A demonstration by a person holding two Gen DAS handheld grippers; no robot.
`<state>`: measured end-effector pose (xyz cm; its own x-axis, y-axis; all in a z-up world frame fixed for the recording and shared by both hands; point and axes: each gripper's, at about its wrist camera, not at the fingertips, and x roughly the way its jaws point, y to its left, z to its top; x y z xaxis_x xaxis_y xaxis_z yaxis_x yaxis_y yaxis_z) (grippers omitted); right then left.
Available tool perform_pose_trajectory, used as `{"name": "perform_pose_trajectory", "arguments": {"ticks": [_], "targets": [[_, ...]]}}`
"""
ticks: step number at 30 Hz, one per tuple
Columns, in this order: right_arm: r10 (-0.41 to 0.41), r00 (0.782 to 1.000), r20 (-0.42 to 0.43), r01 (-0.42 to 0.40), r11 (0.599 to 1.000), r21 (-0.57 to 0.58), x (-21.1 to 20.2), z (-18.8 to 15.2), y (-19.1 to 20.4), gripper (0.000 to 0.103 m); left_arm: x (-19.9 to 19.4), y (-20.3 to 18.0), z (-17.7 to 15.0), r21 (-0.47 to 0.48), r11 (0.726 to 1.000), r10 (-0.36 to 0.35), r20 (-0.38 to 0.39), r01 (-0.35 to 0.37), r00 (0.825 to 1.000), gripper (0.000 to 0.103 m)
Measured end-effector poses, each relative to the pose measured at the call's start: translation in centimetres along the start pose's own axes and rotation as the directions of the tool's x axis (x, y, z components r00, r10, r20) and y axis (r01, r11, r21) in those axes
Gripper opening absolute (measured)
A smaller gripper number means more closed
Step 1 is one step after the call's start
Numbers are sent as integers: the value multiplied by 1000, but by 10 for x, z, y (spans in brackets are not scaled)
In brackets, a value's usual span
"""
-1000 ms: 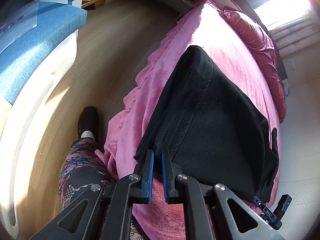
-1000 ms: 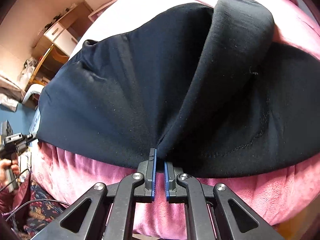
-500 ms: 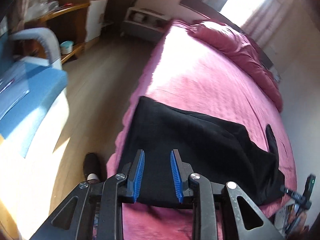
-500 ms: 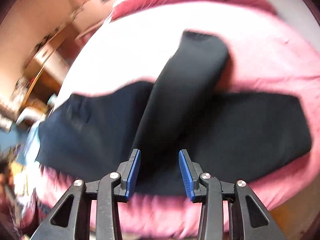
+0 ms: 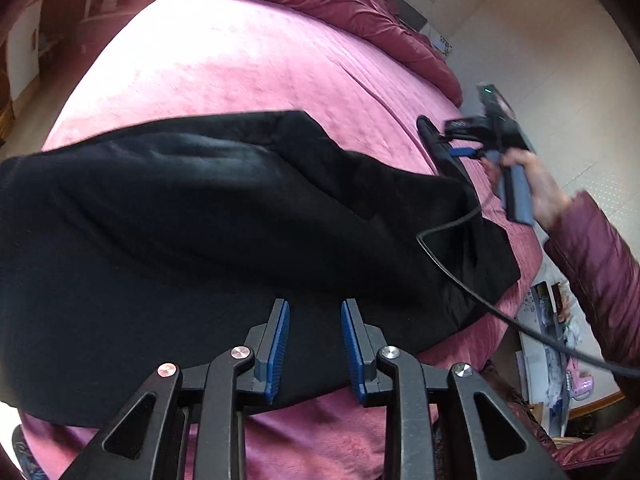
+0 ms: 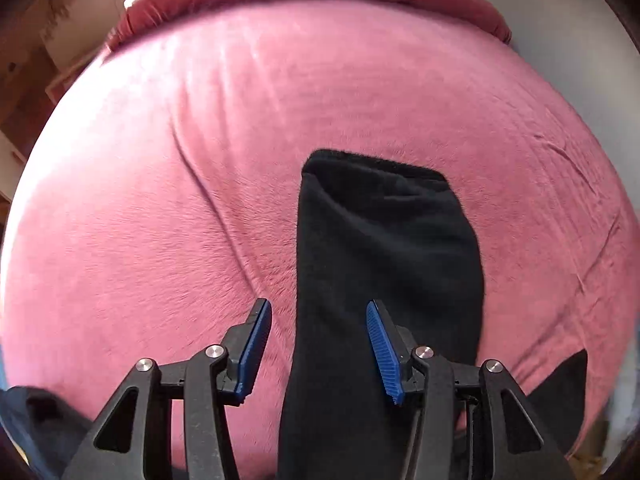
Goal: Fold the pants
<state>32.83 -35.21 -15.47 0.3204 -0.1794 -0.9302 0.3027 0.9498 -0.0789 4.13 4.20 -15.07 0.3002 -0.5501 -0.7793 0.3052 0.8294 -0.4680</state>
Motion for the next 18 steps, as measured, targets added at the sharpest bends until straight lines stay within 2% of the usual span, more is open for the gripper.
{"name": "perform_pose_trajectory", "arguments": {"ticks": [1,3,4,5,8,11,14,17,18], "targets": [[-17,1000,-23,17,1000,-16,9,3,4,50,3,-1,-1,3,1000,4,-7,-4,1000,27],[-63,997,-46,61,997,-57,21,3,7,30,5,-1,-3,8,1000,10,-19,-10,1000,27],[-68,997,-35,66,995,-69,20,2,7,13,6,-1,-3,4,1000,10,-22,-10,1000,27],[-49,998,-28,47,996,-76,18,1,7,8,8,0,-2,-3,1000,6,-28,-6,1000,27],[-3,1000,18,4,998,-61,-4,-7,-6,6,15,-2,1,-5,1000,7,-37,-7,999,27],[83,989,124,-82,997,-8,-48,-19,-33,6,17,-1,4,13,1000,2,-44,-1,999,27],[160,961,227,-180,981,70,-93,-38,-72,6,17,-11,5,51,999,-5,-44,7,999,27],[228,913,337,-301,936,183,-136,-73,-129,6,23,-22,5,78,997,-11,-49,14,999,27],[232,905,357,-320,924,209,-142,-81,-146,6,25,-24,5,83,996,-11,-53,16,999,27]]}}
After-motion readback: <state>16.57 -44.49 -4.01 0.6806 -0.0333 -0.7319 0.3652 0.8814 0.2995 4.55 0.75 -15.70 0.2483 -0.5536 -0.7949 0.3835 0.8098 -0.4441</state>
